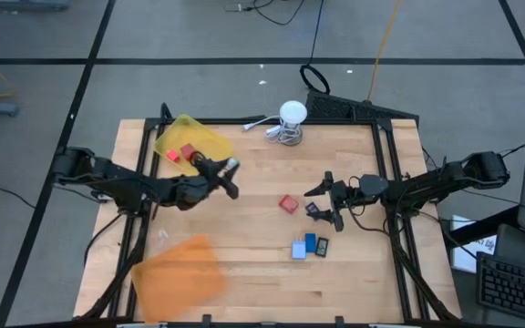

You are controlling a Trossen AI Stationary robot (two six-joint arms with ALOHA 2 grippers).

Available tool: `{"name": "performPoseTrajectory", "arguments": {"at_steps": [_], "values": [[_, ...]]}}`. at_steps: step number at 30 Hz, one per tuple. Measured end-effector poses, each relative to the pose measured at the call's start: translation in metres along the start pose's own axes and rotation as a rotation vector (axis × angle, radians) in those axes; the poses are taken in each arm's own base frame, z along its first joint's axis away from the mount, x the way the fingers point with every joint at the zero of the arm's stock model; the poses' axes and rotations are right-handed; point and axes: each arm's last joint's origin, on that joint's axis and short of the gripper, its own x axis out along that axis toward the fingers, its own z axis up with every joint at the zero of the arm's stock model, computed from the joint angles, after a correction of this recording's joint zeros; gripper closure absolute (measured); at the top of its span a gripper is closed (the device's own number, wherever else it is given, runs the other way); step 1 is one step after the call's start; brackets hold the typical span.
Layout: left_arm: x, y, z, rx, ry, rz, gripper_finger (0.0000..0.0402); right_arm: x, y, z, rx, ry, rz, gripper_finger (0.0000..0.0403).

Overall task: Pick & Place Office items
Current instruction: Put the green charger adapter into the yellow bin

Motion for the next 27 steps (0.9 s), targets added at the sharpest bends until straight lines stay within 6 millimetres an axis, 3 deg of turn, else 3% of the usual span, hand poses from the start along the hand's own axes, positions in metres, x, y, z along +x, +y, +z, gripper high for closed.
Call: {"name": "performPoseTrajectory", "arguments": {"at_steps": [11, 24, 27], "values": [[-0.002, 0.045, -0.037, -0.138, 0.016, 0.218, 0.0272, 0.0, 0.0, -0.002, 0.002, 0.02, -0.005, 0.0112], [-0.005, 0.073, -0.058, -0.253, 0.011, 0.361, 0.0272, 0.0, 0.0, -0.003, 0.008, 0.026, -0.006, 0.0112], [-0.005, 0.074, -0.059, -0.259, 0.017, 0.369, 0.0256, 0.0, -0.001, -0.003, 0.009, 0.026, -0.008, 0.0113]]}}
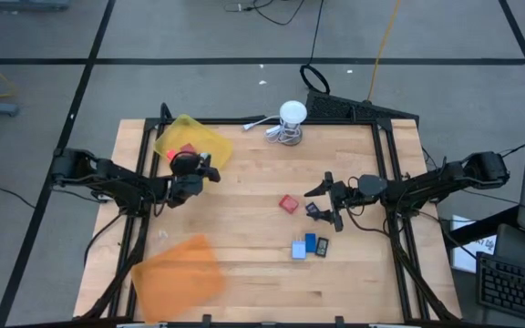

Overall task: Pick & Place Office items
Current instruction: Put the green charger adapter into the yellow bin, then put the red charger adapter into the yellow bin

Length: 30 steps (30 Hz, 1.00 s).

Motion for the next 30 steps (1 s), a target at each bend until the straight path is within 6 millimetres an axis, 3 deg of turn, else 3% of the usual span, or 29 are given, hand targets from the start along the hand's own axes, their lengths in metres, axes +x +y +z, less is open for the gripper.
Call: {"name": "performPoseTrajectory", "arguments": {"at_steps": [5, 16, 30], "values": [[0.0, 0.0003, -0.0003, 0.001, 0.002, 0.002, 0.023, 0.0, 0.0, 0.0, 0.0, 0.0, 0.0, 0.0112], [-0.0001, 0.0012, -0.0022, 0.013, 0.024, -0.004, 0.0242, 0.0, 0.0, 0.0, 0.0, 0.0, 0.0, 0.0112], [0.0022, 0.002, -0.0013, 0.006, 0.03, -0.001, 0.0127, 0.0, 0.0, 0.0, -0.002, 0.0, 0.0, 0.0112]]}}
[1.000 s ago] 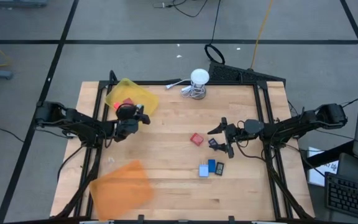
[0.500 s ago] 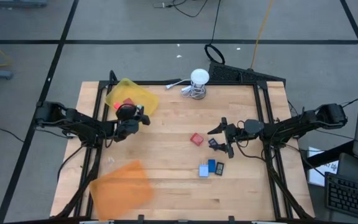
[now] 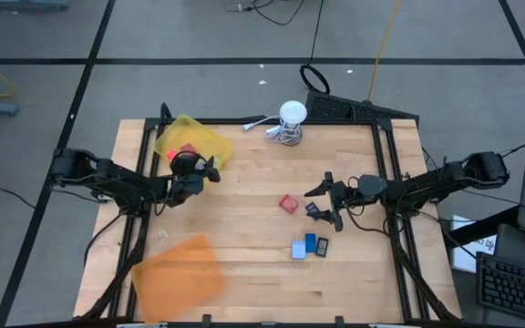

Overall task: Pick & Place Office items
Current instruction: Put the red charger adapter into the yellow bin

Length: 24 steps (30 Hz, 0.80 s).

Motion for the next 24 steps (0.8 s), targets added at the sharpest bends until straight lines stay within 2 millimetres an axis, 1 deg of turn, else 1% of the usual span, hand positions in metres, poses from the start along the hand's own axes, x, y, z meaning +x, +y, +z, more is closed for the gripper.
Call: {"name": "performPoseTrajectory", "arguments": {"at_steps": [3, 7, 12, 17, 21, 24], "values": [[0.0001, -0.0002, -0.0001, 0.0, 0.007, -0.007, 0.0111, 0.0, 0.0, 0.0, 0.0, 0.0, 0.0, 0.0112], [0.0001, -0.0002, -0.0002, 0.0, 0.008, -0.007, 0.0101, 0.0, 0.0, 0.0, 0.0, 0.0, 0.0, 0.0112], [0.0001, -0.0003, -0.0002, 0.0, 0.009, -0.009, 0.0099, 0.0, 0.0, 0.0, -0.001, 0.0, 0.0, 0.0112], [0.0001, -0.0003, -0.0001, -0.001, 0.009, -0.009, 0.0106, 0.0, 0.0, 0.0, -0.001, 0.0, 0.0, 0.0112], [0.0001, -0.0003, -0.0001, -0.001, 0.009, -0.009, 0.0111, 0.0001, -0.0011, -0.0026, 0.007, 0.015, -0.104, 0.0112], [0.0001, -0.0006, 0.0001, -0.004, 0.007, -0.011, 0.0111, 0.006, 0.0028, -0.005, -0.009, 0.101, -0.166, 0.0112]]}}
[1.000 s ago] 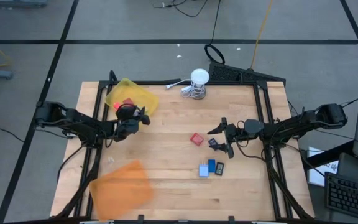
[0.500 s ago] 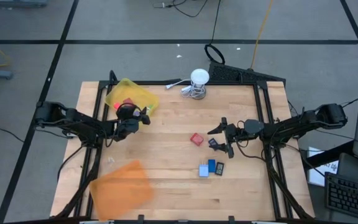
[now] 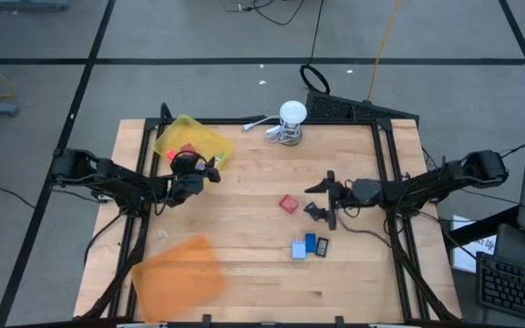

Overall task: Pick & Place Office items
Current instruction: Put the red charger adapter into the yellow bin

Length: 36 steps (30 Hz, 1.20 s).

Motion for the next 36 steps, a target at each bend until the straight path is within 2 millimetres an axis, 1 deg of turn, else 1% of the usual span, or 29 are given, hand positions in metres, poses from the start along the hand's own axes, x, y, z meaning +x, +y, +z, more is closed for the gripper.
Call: {"name": "performPoseTrajectory", "arguments": {"at_steps": [6, 9, 12, 19, 27, 30, 33, 36], "values": [[0.0, 0.0, 0.0, -0.005, -0.002, 0.002, 0.0103, 0.023, 0.011, 0.003, -0.058, 0.241, -0.17, 0.0112], [0.0, 0.0, 0.0, -0.007, -0.002, 0.001, 0.0104, 0.037, 0.014, 0.003, -0.039, 0.331, -0.235, 0.0112], [0.0, 0.0, 0.0, -0.008, -0.002, 0.001, 0.0109, 0.051, 0.016, -0.001, -0.005, 0.375, -0.253, 0.0112], [0.0, -0.001, 0.0, -0.005, 0.022, -0.021, 0.0116, 0.077, 0.017, -0.016, -0.014, 0.46, -0.274, 0.0112], [0.0, -0.001, 0.0, -0.003, 0.022, -0.022, 0.0106, 0.093, 0.011, -0.033, -0.02, 0.527, -0.306, 0.0112], [0.0, -0.001, 0.0, -0.006, 0.02, -0.023, 0.0109, 0.095, 0.006, -0.038, -0.023, 0.549, -0.319, 0.0112], [0.0, -0.001, 0.0, -0.007, 0.02, -0.023, 0.0116, 0.094, 0.002, -0.038, -0.028, 0.565, -0.329, 0.0112], [0.0, -0.001, 0.0, -0.008, 0.02, -0.024, 0.0122, 0.093, -0.001, -0.037, -0.068, 0.583, -0.323, 0.0112]]}}
